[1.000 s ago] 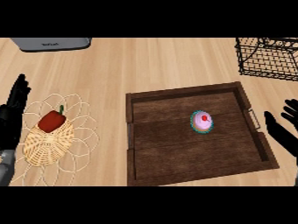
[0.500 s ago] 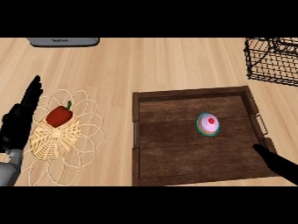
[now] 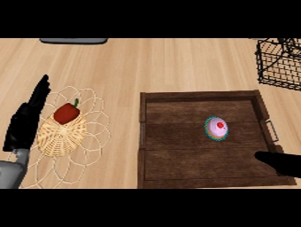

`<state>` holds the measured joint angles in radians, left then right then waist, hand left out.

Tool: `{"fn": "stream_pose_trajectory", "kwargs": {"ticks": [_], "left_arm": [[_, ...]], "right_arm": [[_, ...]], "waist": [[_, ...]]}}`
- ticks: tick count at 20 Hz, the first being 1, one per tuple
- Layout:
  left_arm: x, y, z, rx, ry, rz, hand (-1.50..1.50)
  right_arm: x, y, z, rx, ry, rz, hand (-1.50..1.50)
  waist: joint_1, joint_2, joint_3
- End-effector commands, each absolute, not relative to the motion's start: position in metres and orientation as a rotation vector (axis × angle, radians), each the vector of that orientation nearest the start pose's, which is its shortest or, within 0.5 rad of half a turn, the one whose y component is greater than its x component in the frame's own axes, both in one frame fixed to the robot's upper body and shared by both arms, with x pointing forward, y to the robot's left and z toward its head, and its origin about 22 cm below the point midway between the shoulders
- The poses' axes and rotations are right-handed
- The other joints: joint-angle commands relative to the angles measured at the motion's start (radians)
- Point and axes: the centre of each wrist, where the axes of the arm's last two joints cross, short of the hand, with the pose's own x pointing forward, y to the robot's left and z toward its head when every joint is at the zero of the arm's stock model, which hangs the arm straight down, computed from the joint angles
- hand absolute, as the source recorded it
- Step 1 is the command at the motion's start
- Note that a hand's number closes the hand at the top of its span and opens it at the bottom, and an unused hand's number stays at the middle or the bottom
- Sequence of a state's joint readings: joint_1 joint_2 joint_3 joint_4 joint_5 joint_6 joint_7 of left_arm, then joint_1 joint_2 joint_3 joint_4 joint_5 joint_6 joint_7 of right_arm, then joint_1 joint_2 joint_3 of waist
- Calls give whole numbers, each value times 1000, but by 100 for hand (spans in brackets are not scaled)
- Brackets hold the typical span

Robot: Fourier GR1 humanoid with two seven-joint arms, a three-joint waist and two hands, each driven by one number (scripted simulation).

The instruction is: Pick the cupcake from the tray and place it in the tiered basket

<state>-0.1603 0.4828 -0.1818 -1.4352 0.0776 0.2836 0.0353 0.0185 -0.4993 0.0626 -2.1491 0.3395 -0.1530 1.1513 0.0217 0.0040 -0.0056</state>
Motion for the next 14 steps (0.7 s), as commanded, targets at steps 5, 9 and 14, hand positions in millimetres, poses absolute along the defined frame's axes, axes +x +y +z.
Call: {"fn": "stream_pose_trajectory", "kwargs": {"ticks": [5, 9, 14], "left_arm": [[289, 281, 32, 431, -1551, -237, 0], [285, 306, 43, 431, -1538, -247, 0], [275, 294, 24, 420, -1515, -241, 0]], "right_arm": [[249, -244, 169, -714, -752, 138, -150], [259, -241, 156, -669, -679, 183, -150], [274, -228, 141, -678, -623, 225, -150]], "waist": [[2, 4, 1], [-4, -2, 1], [-6, -4, 1]]}}
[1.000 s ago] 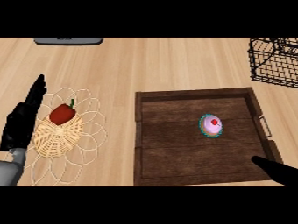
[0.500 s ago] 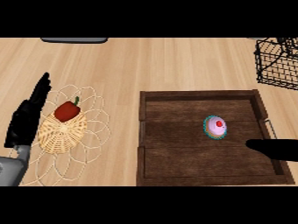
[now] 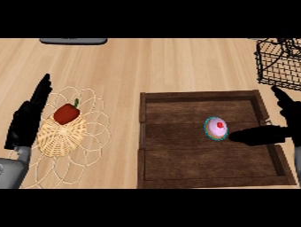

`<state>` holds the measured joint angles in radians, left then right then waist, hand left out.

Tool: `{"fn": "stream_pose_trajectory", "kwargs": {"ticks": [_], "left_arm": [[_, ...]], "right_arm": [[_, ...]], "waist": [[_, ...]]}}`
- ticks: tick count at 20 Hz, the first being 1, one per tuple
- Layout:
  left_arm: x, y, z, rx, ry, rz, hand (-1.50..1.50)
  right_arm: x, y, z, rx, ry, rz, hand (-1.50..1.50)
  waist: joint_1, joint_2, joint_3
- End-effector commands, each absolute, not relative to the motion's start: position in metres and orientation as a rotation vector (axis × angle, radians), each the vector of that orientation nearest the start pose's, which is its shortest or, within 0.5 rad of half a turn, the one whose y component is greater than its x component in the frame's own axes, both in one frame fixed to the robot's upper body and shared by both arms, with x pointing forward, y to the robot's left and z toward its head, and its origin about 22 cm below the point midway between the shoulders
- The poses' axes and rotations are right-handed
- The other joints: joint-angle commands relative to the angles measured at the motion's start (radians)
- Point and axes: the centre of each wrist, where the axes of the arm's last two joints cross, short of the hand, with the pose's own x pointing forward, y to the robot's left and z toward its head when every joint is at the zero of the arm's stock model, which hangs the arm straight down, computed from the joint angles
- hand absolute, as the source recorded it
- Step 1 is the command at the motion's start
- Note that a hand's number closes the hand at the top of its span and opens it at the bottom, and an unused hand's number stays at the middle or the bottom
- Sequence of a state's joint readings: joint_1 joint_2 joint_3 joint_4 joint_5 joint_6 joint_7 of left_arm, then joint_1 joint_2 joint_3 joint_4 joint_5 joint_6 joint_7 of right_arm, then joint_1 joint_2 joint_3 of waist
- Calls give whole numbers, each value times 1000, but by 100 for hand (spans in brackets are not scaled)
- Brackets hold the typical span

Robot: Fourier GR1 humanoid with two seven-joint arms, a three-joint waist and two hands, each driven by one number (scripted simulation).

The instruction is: Pick the cupcake from the tray and place it in the tiered basket

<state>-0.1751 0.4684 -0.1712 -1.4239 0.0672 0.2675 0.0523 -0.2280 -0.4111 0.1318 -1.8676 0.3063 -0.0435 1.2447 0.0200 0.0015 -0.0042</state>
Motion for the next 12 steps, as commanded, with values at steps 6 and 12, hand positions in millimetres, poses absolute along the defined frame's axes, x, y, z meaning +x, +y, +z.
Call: {"fn": "stream_pose_trajectory", "kwargs": {"ticks": [6, 12], "left_arm": [[275, 284, 26, 408, -1523, -243, 0], [281, 292, 27, 443, -1529, -232, 0]], "right_arm": [[287, -220, 132, -663, -582, 241, -150], [288, -194, 118, -730, -569, 316, -150]], "waist": [[-12, -5, 1], [-17, -4, 0]]}}
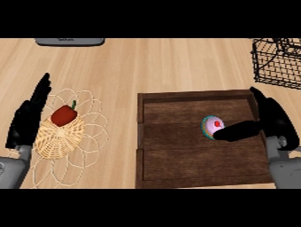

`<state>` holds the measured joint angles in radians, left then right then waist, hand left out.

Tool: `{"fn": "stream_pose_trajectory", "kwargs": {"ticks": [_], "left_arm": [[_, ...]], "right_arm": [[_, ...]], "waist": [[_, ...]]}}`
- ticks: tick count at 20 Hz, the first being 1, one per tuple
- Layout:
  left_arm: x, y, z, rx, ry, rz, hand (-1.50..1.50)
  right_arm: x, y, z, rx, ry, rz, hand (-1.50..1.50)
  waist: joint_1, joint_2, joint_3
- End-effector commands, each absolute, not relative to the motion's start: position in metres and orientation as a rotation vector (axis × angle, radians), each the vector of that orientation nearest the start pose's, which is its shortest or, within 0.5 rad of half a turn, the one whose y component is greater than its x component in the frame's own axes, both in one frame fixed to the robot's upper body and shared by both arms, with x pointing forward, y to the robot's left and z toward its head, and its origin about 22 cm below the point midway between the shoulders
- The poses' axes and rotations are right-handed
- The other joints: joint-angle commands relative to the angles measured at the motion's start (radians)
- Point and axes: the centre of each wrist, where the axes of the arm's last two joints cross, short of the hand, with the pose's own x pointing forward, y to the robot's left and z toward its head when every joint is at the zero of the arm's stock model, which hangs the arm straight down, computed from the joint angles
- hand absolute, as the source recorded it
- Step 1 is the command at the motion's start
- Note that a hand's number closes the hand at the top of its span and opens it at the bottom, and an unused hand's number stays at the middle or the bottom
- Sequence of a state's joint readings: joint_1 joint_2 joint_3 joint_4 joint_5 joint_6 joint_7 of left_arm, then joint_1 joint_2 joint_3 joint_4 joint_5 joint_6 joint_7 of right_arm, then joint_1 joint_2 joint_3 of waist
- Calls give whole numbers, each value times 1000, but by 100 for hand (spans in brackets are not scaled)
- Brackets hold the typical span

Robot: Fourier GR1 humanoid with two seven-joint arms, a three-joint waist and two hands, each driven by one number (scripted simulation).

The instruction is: Pick the cupcake from the tray and place it in the tiered basket

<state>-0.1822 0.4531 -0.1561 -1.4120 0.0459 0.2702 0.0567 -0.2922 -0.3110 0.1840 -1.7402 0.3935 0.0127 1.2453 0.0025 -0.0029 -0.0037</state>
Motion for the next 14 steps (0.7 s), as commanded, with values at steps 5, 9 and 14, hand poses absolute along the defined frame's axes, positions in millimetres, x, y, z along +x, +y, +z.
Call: {"fn": "stream_pose_trajectory", "kwargs": {"ticks": [5, 9, 14], "left_arm": [[283, 295, 25, 441, -1521, -230, 0], [283, 293, 39, 440, -1533, -224, 0], [270, 302, 25, 415, -1524, -234, 0]], "right_arm": [[294, -190, 124, -776, -570, 342, -150], [300, -179, 130, -791, -582, 366, -150], [289, -168, 115, -759, -549, 363, -150]], "waist": [[-8, 0, 0], [0, -3, 0], [-5, -3, 0]]}}
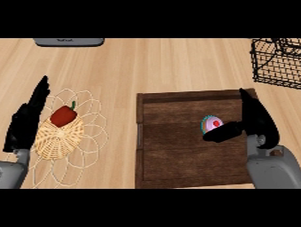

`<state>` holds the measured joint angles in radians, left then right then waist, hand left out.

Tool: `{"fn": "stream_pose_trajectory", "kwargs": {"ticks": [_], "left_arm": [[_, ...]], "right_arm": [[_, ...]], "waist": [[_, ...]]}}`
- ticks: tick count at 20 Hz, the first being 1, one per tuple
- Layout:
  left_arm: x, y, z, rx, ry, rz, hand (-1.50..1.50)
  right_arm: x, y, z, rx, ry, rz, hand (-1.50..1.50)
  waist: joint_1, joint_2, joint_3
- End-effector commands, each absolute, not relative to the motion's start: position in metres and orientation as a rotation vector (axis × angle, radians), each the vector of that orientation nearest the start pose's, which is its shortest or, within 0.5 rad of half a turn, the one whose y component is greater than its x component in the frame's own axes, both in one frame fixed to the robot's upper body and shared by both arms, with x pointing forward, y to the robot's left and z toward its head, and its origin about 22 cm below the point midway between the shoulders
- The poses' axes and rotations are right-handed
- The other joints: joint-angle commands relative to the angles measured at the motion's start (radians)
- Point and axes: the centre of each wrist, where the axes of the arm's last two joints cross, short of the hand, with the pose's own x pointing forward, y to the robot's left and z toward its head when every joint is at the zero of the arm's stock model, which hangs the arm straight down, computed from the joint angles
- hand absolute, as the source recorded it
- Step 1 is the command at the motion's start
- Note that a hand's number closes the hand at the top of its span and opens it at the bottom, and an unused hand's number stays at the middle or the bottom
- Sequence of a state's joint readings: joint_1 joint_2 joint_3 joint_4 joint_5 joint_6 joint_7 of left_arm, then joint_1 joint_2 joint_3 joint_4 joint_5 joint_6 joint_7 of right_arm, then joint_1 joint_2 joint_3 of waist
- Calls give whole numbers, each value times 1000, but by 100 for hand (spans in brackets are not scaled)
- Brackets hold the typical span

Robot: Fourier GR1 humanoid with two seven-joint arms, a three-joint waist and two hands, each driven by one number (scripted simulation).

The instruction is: Pick the cupcake from the tray and place it in the tiered basket

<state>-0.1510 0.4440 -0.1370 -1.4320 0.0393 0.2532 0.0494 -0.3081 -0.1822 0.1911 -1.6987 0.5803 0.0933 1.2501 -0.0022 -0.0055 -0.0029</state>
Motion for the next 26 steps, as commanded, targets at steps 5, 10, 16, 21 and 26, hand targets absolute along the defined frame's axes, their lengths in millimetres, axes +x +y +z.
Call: {"fn": "stream_pose_trajectory", "kwargs": {"ticks": [5, 10, 16, 21, 26], "left_arm": [[261, 302, 22, 429, -1516, -222, 0], [280, 285, 26, 422, -1531, -236, 0], [279, 303, 38, 430, -1538, -213, 0], [276, 296, 31, 426, -1544, -218, 0], [281, 301, 38, 421, -1544, -248, 0]], "right_arm": [[286, -170, 105, -764, -502, 327, -150], [297, -165, 94, -754, -474, 325, -150], [296, -171, 99, -731, -469, 337, -150], [301, -163, 63, -708, -464, 334, -150], [312, -152, 64, -659, -453, 323, -150]], "waist": [[1, -1, 0], [0, 6, 2], [0, 3, 2], [8, 5, 3], [12, 7, 3]]}}
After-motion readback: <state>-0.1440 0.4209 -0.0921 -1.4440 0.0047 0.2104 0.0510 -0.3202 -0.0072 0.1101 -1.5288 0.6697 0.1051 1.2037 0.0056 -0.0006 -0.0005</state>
